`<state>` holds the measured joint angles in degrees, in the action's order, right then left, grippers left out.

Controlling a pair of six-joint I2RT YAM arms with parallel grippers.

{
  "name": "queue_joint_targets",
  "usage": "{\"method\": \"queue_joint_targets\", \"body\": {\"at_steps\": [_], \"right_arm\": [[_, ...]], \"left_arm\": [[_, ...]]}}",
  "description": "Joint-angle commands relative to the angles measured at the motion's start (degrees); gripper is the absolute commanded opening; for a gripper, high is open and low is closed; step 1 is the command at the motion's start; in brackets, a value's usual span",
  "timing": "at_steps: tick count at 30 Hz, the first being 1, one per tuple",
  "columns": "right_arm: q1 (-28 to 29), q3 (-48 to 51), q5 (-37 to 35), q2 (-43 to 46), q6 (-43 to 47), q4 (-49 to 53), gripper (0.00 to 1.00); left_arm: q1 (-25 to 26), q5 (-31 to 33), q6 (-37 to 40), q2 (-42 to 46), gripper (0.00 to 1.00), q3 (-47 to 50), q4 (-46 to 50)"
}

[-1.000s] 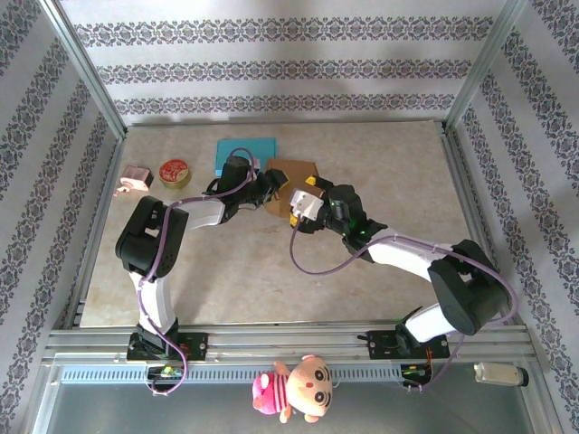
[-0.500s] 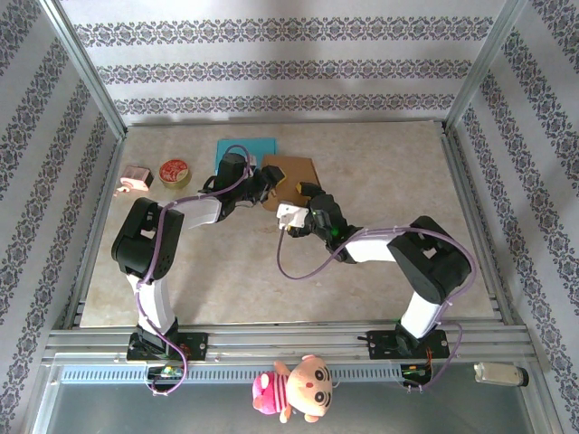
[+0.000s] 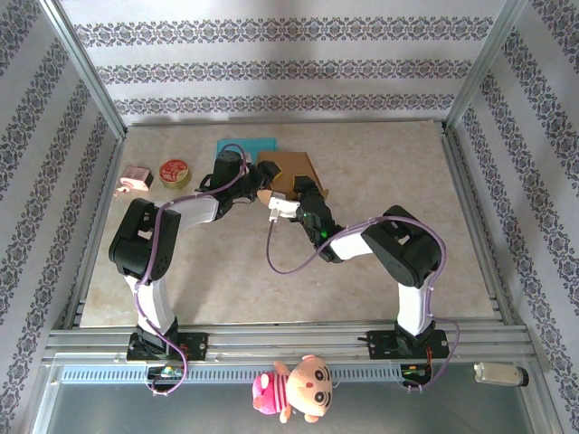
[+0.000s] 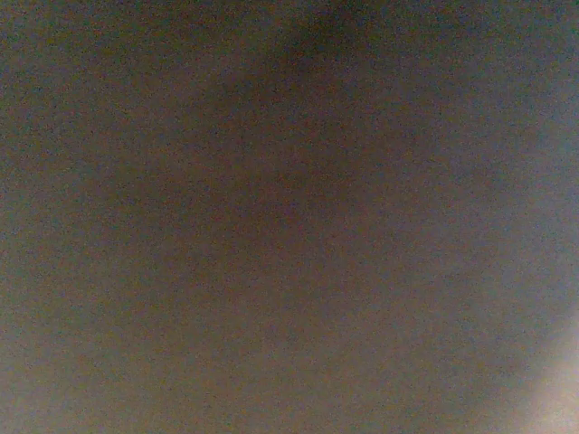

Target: Fold the paper box

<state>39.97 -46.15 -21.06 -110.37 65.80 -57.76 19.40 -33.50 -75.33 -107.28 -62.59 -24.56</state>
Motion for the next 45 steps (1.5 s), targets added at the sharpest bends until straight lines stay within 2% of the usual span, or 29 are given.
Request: {"method": "queue_joint_targets", "body": {"at_steps": [1, 8, 11, 13, 15, 17, 19, 22, 25, 27, 30, 34, 41, 45], "right_arm": [[-0.3, -1.2, -3.5, 0.7, 1.2, -1.9, 0.55], [0.0, 1.7, -2.7, 5.8, 1.4, 0.3, 0.45], [0.1, 2.9, -0.9, 11.3, -3.2, 10.1, 0.40], [0.2, 2.4, 0.9, 16.6, -6.4, 24.4, 0.39], [0.0, 0.2, 6.3, 22.8, -11.2, 41.2, 0.40], [-1.2, -6.4, 16.2, 27.5, -17.7, 63.2, 0.42], [-3.9, -17.2, 31.2, 28.0, -22.3, 87.9, 0.39], [-5.3, -34.3, 40.7, 21.0, -23.4, 114.3, 0.36], [-4.9, -52.2, 39.6, 8.7, -21.1, 135.4, 0.39], [-4.7, -63.1, 38.1, 0.9, -19.8, 144.5, 0.40], [-3.4, -71.4, 36.3, -5.8, -19.2, 144.3, 0.43], [-0.8, -80.1, 26.3, -14.4, -18.0, 144.9, 0.44], [0.9, -78.4, 22.5, -17.4, -18.6, 140.5, 0.49], [1.1, -79.7, 26.6, -15.0, -22.1, 137.4, 0.68]], "left_arm": [[0.1, -2.7, -4.3, 1.4, 0.40, -0.1, -5.0], [-0.4, -2.2, -3.2, 4.0, 0.65, -0.5, -4.9], [-2.5, -0.7, 0.9, 7.6, 0.76, 0.0, -2.6], [-5.9, 0.8, 5.2, 11.5, 0.79, 0.7, 0.8], [-9.4, 3.2, 12.5, 15.8, 0.81, 0.6, 6.8], [-11.7, 6.7, 23.8, 20.4, 0.84, -1.6, 16.7], [-11.9, 13.0, 39.2, 24.4, 0.85, -5.6, 28.7], [-11.8, 16.6, 54.7, 28.5, 0.84, -7.4, 36.9], [-11.9, 16.4, 63.6, 32.2, 0.84, -5.6, 39.2], [-11.8, 15.4, 67.0, 34.6, 0.84, -4.3, 39.8], [-11.9, 14.6, 69.2, 38.1, 0.84, -1.7, 39.6], [-11.9, 15.1, 71.7, 41.9, 0.84, 1.2, 40.1], [-12.0, 16.2, 74.8, 44.9, 0.84, 4.6, 40.8], [-12.0, 13.4, 75.6, 44.5, 0.84, 5.3, 40.2]]}}
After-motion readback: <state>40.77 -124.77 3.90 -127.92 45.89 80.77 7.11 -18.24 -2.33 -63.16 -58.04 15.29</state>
